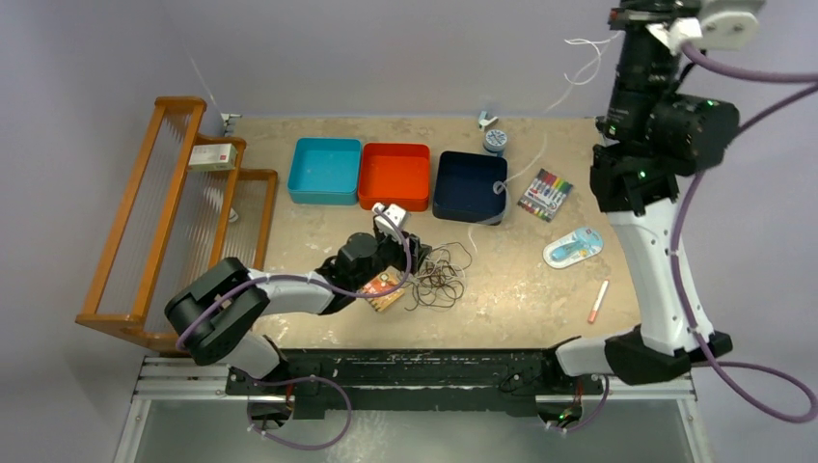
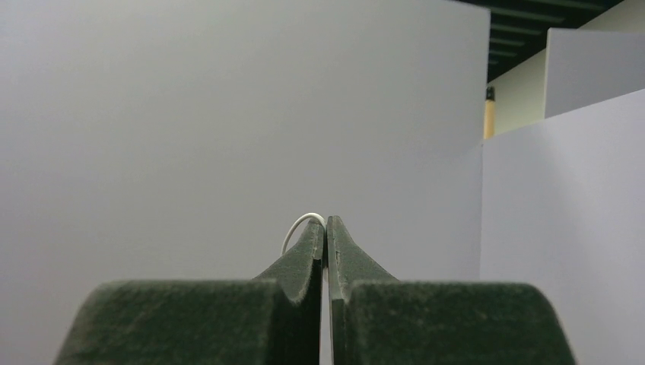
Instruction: Untangle the cables
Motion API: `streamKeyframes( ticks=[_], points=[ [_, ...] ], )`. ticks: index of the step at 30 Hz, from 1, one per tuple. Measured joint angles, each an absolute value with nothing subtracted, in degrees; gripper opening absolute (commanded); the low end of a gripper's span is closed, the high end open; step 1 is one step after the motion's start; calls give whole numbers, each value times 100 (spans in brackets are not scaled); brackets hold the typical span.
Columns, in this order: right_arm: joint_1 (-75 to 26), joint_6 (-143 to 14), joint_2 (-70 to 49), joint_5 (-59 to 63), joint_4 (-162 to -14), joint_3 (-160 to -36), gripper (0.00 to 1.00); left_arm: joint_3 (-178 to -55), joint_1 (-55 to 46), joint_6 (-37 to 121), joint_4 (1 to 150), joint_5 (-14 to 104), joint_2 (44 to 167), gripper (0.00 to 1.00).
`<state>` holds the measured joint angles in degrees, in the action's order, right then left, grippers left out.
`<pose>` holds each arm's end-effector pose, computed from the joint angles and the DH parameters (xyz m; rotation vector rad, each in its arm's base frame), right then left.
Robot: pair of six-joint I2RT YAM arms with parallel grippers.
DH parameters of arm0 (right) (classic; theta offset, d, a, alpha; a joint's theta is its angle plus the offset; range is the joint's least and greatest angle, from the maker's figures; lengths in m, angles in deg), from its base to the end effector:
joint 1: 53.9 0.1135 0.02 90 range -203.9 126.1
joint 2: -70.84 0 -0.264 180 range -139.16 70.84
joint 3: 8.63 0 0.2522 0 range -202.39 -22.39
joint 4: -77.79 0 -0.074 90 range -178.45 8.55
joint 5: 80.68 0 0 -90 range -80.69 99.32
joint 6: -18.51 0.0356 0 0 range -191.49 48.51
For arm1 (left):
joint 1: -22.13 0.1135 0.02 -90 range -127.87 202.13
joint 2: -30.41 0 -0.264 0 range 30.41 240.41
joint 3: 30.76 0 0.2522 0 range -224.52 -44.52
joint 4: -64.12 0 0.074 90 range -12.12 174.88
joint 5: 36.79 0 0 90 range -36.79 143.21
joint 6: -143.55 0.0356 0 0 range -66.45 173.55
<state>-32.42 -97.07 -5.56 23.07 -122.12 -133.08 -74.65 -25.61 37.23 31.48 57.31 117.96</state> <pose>0.1587 0.0534 0.6583 0.0645 0.4458 -0.1165 0.2027 -0.2193 0.1822 0.4418 1.7694 -0.7414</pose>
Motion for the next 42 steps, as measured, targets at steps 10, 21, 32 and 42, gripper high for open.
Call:
streamKeyframes(
  ticks=[10, 21, 32, 42],
  points=[
    [-3395, -9196, -2038, 2137, -11373, -14342, 0, -7826, -2561, 3448, 4475, 6551, 11385, 73],
    [-4274, -7965, -2543, 1368, -10826, -13990, 0, -8468, -2481, 3004, 5889, 6920, 11387, 74],
    [-4366, -7408, -2679, 933, -10649, -13063, 0, -8562, -2476, 3000, 6311, 6992, 11497, 74],
    [-4368, -7314, -2679, 718, -10614, -13065, 0, -8816, -2465, 3000, 6576, 7095, 11674, 74]
  ],
)
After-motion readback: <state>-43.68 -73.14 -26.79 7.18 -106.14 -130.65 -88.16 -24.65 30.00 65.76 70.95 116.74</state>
